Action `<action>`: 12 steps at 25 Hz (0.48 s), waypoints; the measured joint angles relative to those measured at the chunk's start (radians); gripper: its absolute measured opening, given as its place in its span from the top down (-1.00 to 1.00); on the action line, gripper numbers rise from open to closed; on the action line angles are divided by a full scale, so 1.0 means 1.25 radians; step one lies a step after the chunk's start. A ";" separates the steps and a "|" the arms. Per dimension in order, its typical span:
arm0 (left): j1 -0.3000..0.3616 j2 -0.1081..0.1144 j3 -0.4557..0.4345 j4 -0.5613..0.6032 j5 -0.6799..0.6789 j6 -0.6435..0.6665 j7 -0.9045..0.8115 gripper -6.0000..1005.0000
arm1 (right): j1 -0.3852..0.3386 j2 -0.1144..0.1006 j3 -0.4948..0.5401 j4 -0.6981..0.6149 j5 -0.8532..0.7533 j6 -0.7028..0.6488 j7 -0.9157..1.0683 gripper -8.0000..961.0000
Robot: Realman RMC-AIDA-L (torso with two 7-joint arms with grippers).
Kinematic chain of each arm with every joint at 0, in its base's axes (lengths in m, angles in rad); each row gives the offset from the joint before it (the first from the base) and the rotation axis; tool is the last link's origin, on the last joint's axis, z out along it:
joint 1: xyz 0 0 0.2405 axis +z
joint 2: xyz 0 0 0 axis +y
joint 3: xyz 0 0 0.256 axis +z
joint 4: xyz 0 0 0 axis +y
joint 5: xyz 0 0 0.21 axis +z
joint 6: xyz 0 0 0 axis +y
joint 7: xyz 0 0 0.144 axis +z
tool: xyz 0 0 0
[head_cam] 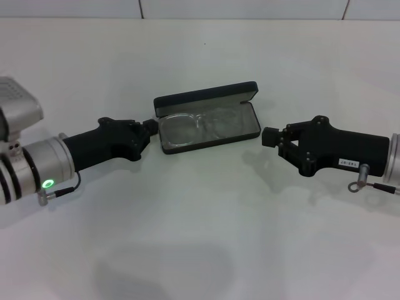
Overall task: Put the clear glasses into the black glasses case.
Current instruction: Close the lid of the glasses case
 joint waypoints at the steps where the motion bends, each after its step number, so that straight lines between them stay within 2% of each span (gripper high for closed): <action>1: -0.003 0.000 0.009 -0.001 -0.001 -0.005 -0.001 0.90 | 0.000 0.000 -0.002 0.000 0.002 0.000 0.000 0.95; 12: -0.037 0.000 0.026 -0.029 -0.005 -0.044 0.002 0.90 | 0.000 0.000 -0.003 -0.002 0.005 -0.003 0.000 0.95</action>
